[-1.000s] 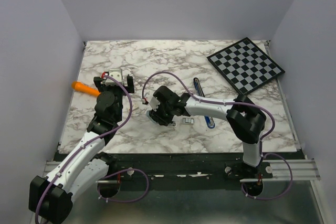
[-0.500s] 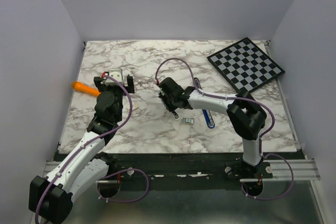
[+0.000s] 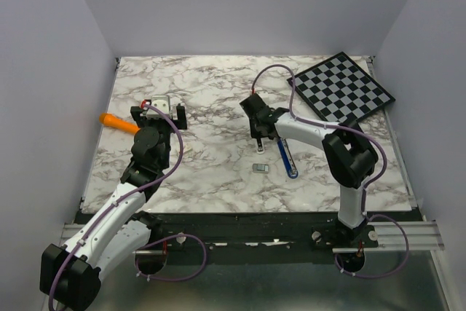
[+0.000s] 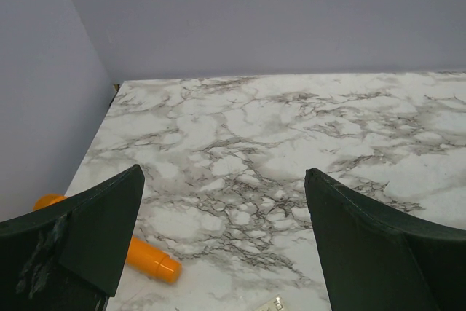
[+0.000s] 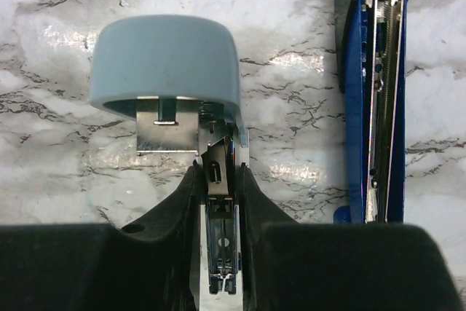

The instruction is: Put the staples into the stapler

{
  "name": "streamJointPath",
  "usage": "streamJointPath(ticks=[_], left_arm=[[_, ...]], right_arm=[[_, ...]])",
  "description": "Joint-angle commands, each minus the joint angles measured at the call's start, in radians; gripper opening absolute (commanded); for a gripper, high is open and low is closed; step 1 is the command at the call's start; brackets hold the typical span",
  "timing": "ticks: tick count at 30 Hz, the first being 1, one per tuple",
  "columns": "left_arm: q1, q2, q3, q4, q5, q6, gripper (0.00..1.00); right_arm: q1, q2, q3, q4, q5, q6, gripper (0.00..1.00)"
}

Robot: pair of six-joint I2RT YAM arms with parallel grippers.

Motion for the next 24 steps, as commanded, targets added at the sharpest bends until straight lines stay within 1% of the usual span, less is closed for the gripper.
streamJointPath(ticks=[1,8,11,12,15,17,18,21,24], left_arm=[[0.005,-0.003,0.015,0.011,0.026,-0.021,0.99],[0.005,-0.007,0.015,0.009,0.032,-0.024,0.99],[0.005,-0.007,0.015,0.009,0.034,-0.027,0.99],[0.005,-0.007,0.016,0.009,0.035,-0.027,0.99],[0.005,-0.01,0.013,0.006,0.038,-0.03,0.99],[0.003,-0.01,0.015,0.006,0.038,-0.031,0.99],[0.003,-0.012,0.013,0.006,0.038,-0.033,0.99],[0.003,-0.017,0.015,0.005,0.04,-0.036,0.99],[0.002,-0.02,0.013,0.003,0.038,-0.038,0.99]], right_arm=[[0.002,-0.034,-0.055,-0.048,0.053,0.069,0.2],[0.001,-0.089,-0.134,-0.006,0.016,0.009,0.2],[-0.001,-0.092,-0.143,-0.008,0.001,0.004,0.23],[-0.001,-0.094,-0.148,-0.008,-0.002,0.006,0.29],[-0.002,-0.106,-0.149,-0.008,-0.003,0.017,0.4],[-0.001,-0.115,-0.149,-0.011,-0.004,0.026,0.46],[-0.001,-0.129,-0.148,-0.015,-0.004,0.027,0.51],[-0.001,-0.17,-0.145,-0.037,0.001,0.038,0.58],[-0.001,-0.213,-0.149,-0.063,-0.002,0.041,0.59]])
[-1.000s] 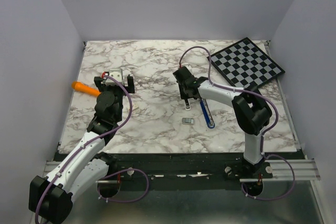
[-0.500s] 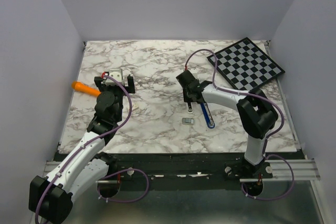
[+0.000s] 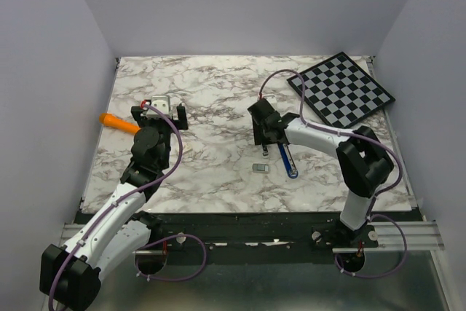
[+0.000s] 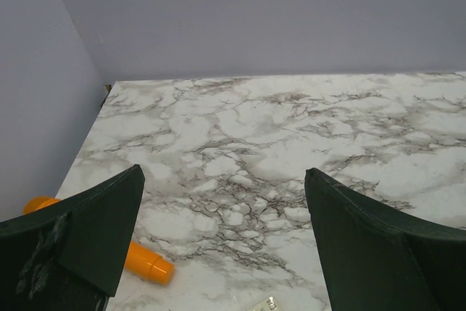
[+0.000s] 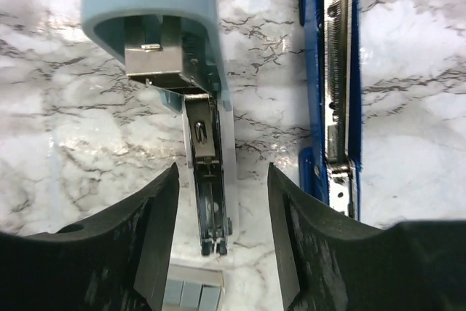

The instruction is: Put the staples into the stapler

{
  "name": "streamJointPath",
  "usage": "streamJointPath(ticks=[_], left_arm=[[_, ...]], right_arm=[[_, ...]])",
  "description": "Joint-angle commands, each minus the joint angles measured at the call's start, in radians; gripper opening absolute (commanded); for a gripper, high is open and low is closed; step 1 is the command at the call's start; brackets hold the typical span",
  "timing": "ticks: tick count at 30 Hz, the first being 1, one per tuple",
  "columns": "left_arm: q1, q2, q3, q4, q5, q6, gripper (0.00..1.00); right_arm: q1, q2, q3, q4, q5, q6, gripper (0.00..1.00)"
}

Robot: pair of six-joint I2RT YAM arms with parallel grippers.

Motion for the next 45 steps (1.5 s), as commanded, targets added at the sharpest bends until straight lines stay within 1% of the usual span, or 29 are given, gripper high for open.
streamJointPath(ticks=[1,5,8,9,12,18,24,28,38,40,45], left_arm=[[0.002,-0.022,0.013,0.004,0.019,-0.021,0.99],[0.002,-0.037,0.013,0.001,0.022,-0.024,0.99],[0.002,-0.042,0.011,-0.001,0.022,-0.025,0.99],[0.002,-0.04,0.013,-0.001,0.022,-0.025,0.99],[0.0,-0.043,0.011,-0.002,0.023,-0.025,0.99],[-0.001,-0.043,0.011,-0.004,0.025,-0.025,0.99],[-0.003,-0.045,0.013,-0.005,0.025,-0.025,0.99],[-0.004,-0.043,0.011,-0.005,0.027,-0.025,0.99],[-0.003,-0.034,0.015,-0.005,0.036,-0.024,0.99],[-0.003,-0.035,0.016,-0.008,0.036,-0.051,0.99],[-0.003,-0.046,0.022,-0.011,0.033,-0.064,0.99]], right_arm=[[0.0,-0.127,-0.011,-0.051,-0.002,0.012,0.59],[0.026,-0.201,-0.037,-0.061,-0.039,-0.011,0.59],[0.069,-0.222,-0.046,-0.056,-0.085,-0.042,0.59],[0.078,-0.221,-0.046,-0.048,-0.125,-0.045,0.59],[0.093,-0.187,-0.039,-0.041,-0.189,-0.046,0.59],[0.107,-0.094,-0.008,-0.044,-0.269,-0.048,0.59],[0.116,-0.032,-0.014,-0.056,-0.308,-0.045,0.59],[0.121,-0.023,-0.028,-0.065,-0.312,-0.046,0.59],[0.141,-0.075,-0.08,-0.104,-0.352,-0.03,0.58],[0.141,-0.098,-0.08,-0.122,-0.348,-0.028,0.58],[0.141,-0.155,-0.066,-0.154,-0.337,-0.034,0.58]])
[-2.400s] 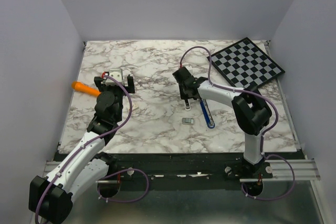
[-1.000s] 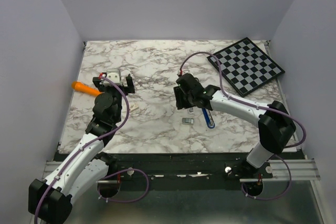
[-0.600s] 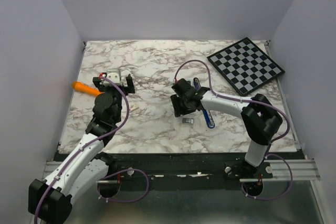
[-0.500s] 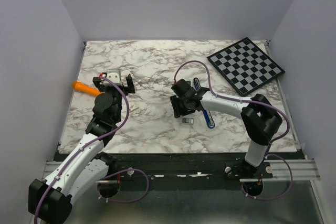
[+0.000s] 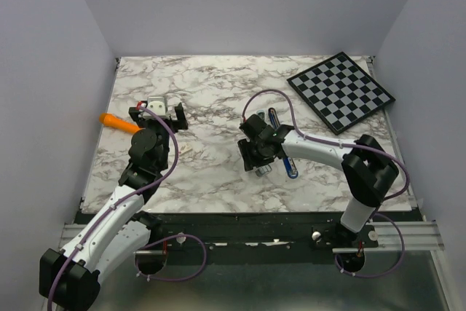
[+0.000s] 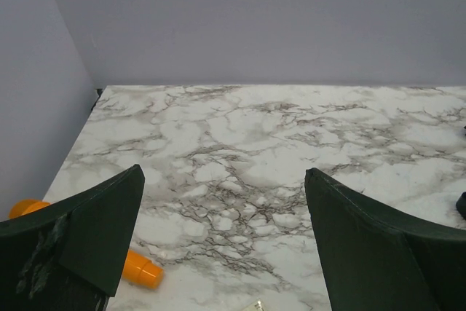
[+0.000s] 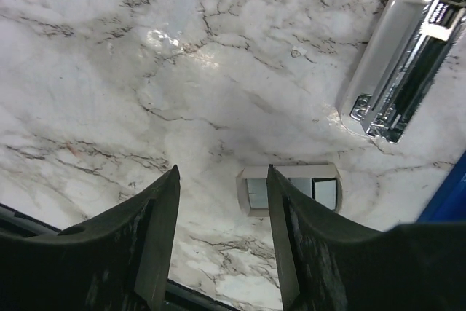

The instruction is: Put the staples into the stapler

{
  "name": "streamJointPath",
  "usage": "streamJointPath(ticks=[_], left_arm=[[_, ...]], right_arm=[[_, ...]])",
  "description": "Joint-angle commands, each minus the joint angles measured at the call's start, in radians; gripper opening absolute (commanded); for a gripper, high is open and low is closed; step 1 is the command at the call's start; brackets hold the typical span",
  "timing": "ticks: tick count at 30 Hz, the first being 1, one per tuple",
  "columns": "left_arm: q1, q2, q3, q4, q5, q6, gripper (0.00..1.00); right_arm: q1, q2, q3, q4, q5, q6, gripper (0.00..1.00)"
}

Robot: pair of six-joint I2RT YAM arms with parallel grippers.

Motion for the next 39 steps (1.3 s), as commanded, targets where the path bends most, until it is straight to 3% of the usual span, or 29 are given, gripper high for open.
streamJointPath(ticks=[1,6,16,39], left_arm=[[-0.002,-0.01,0.025,-0.004,0.019,-0.034,0.99],[0.0,0.033,0.07,-0.004,0.028,-0.069,0.99],[0.02,0.149,0.131,0.075,0.03,-0.067,0.99],[0.029,0.077,0.073,0.048,0.028,-0.047,0.99]], right_arm=[[0.005,-0.086,0.009,-0.051,0.009,-0.008,0.58],[0.005,-0.1,0.014,-0.101,0.059,-0.066,0.57],[0.006,-0.068,-0.023,-0.12,0.059,-0.075,0.44],[0.008,0.016,0.013,-0.137,0.079,-0.092,0.29]])
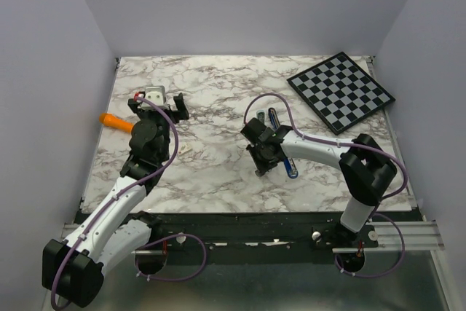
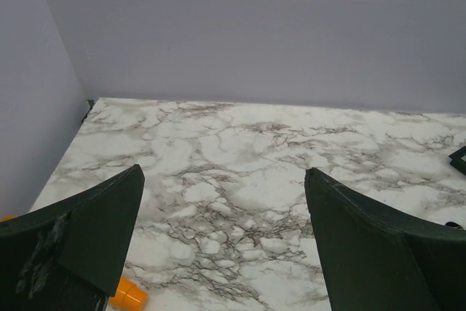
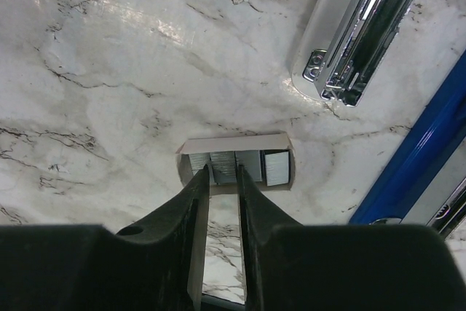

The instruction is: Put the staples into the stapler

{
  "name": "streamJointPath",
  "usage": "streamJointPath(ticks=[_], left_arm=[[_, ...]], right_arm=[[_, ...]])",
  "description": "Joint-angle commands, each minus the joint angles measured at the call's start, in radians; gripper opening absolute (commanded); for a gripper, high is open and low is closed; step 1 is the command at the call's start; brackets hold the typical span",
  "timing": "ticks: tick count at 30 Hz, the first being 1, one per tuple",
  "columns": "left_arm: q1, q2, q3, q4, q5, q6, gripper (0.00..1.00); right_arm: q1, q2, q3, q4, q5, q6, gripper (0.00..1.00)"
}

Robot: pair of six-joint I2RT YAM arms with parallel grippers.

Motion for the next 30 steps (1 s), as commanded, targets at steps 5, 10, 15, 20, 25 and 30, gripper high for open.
streamJointPath(ticks=[5,10,15,20,25,30], left_arm=[[0.004,-0.008,-0.004,0.008,0.019,0.001,0.99],[0.004,-0.007,-0.006,0.008,0.02,0.003,0.99],[0.004,-0.004,-0.006,0.008,0.026,0.0,0.99],[0.004,-0.004,-0.004,0.008,0.031,0.0,0.99],[0.004,-0.004,-0.006,0.005,0.034,0.0,0.99],[0.004,-0.001,-0.004,0.007,0.034,-0.002,0.99]], right_arm=[[0.014,0.019,0.03,-0.02,-0.002,-0.035,0.28],[0.017,0.02,0.035,-0.02,-0.004,-0.043,0.29],[0.018,0.032,0.051,-0.037,0.033,-0.037,0.29],[0.03,0.052,0.064,-0.049,0.055,-0.04,0.29],[0.046,0.066,0.076,-0.06,0.065,-0.034,0.29],[0.052,0.091,0.088,-0.086,0.107,-0.02,0.29]])
